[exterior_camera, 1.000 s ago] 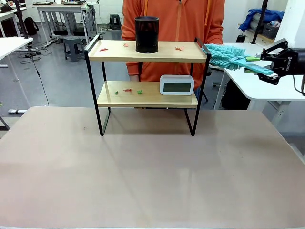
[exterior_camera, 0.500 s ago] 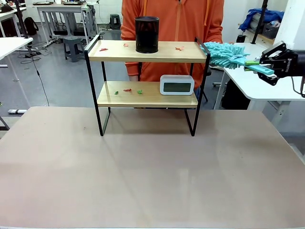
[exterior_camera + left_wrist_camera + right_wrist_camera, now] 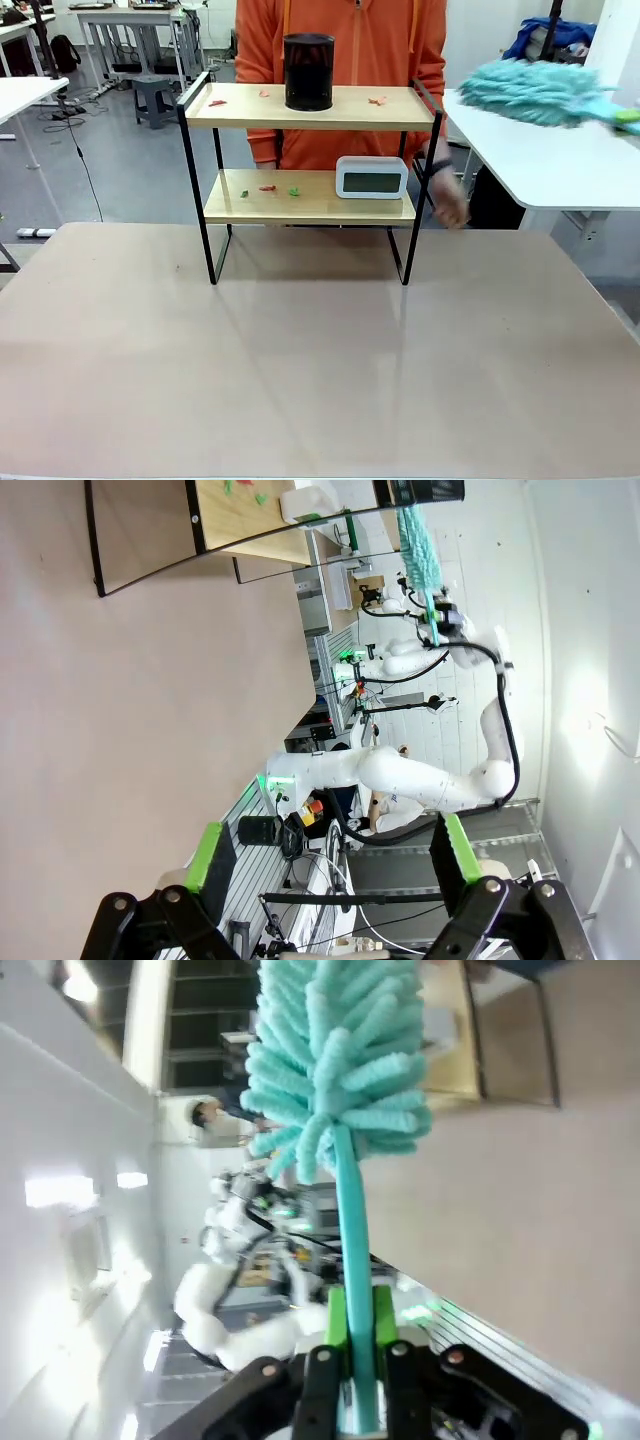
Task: Clean the shelf.
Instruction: Pick up the Duster from the human.
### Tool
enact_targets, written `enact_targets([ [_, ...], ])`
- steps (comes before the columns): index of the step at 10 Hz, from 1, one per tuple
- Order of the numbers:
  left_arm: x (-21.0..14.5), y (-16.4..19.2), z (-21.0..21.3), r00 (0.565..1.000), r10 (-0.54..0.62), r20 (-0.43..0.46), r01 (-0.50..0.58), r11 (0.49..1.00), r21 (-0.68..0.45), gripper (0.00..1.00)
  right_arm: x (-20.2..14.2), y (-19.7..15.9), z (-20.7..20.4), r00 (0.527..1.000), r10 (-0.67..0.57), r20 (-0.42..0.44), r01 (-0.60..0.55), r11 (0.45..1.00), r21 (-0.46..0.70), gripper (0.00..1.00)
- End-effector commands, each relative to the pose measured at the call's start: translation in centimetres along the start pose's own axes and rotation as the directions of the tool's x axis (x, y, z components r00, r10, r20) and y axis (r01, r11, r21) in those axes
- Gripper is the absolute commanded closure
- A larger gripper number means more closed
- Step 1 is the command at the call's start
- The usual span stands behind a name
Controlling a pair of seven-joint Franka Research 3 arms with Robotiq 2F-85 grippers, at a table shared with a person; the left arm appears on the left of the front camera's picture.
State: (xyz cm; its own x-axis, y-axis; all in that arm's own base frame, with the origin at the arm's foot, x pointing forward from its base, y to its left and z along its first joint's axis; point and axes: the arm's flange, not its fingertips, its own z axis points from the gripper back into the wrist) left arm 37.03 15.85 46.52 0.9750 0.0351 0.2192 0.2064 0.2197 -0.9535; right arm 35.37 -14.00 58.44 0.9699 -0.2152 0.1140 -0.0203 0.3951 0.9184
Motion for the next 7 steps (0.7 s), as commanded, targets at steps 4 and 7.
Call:
enact_targets([
  [4,-0.2,-0.1,0.0,1.0,-0.016,-0.007,0.016,1.0,-0.006,0.0,-13.8,0.9,5.6,0.984,0.097,-0.149,-0.149,0.908,-0.391,1.0],
  [7,-0.2,-0.1,0.0,1.0,-0.016,-0.007,0.016,1.0,-0.006,0.0,-13.8,2.1,6.5,0.993,0.058,-0.102,-0.093,0.919,-0.382,1.0],
])
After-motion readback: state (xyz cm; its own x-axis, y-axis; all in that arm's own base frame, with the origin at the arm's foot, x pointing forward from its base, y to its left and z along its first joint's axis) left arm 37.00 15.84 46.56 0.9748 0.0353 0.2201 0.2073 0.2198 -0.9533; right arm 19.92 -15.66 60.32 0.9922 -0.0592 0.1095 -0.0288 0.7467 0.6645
